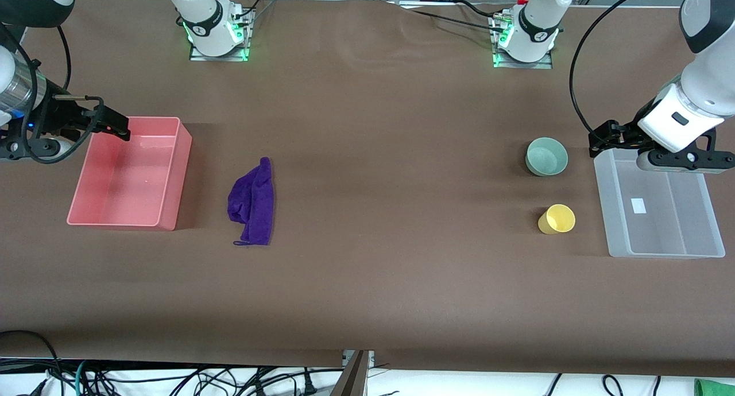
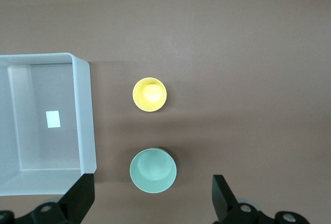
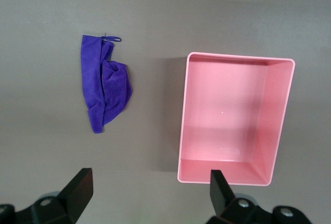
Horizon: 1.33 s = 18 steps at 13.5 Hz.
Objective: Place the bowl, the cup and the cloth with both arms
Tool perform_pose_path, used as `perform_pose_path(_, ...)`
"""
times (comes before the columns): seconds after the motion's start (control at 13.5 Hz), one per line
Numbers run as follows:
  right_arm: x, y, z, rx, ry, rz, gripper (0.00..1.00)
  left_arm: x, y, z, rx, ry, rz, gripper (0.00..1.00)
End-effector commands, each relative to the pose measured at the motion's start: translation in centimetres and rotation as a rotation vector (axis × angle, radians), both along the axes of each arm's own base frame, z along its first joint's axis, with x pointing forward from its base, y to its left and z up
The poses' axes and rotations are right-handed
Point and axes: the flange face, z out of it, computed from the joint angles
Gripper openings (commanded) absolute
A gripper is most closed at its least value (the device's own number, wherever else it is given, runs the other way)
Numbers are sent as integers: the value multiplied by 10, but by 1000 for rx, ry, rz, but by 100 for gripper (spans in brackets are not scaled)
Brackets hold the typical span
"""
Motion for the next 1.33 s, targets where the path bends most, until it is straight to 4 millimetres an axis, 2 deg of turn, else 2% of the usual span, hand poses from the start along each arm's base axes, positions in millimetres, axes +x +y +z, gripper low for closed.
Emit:
perform_pose_path(0.0, 3, -1, 4, 3, 3, 11, 100, -6, 2, 6, -24, 3, 5, 100)
perform_pose_path(0.52, 5, 3, 2, 6, 2, 11, 100, -9, -1, 3, -21, 25, 2, 100)
perform_pose_path(0.59, 8, 9, -7, 1, 17, 22, 100, -9, 0, 1, -22, 29, 2, 100)
perform_pose_path(0.89, 26, 16, -59, -8, 65, 35, 100, -12, 0, -3, -20, 61, -28, 100)
perform_pose_path(0.96, 28, 29, -75, -1, 64, 54, 100, -13, 0, -6, -20, 78, -39, 100)
perform_pose_path(1.04, 28, 41, -97, 1, 58, 58, 100, -15, 1, -8, -19, 90, -37, 100)
perform_pose_path(1.11, 30, 45, -118, 7, 37, 59, 100, -17, 2, -12, -17, 119, -46, 100)
perform_pose_path(1.26, 30, 64, -165, 23, -9, 91, 100, -18, 4, -31, -18, 201, -120, 100)
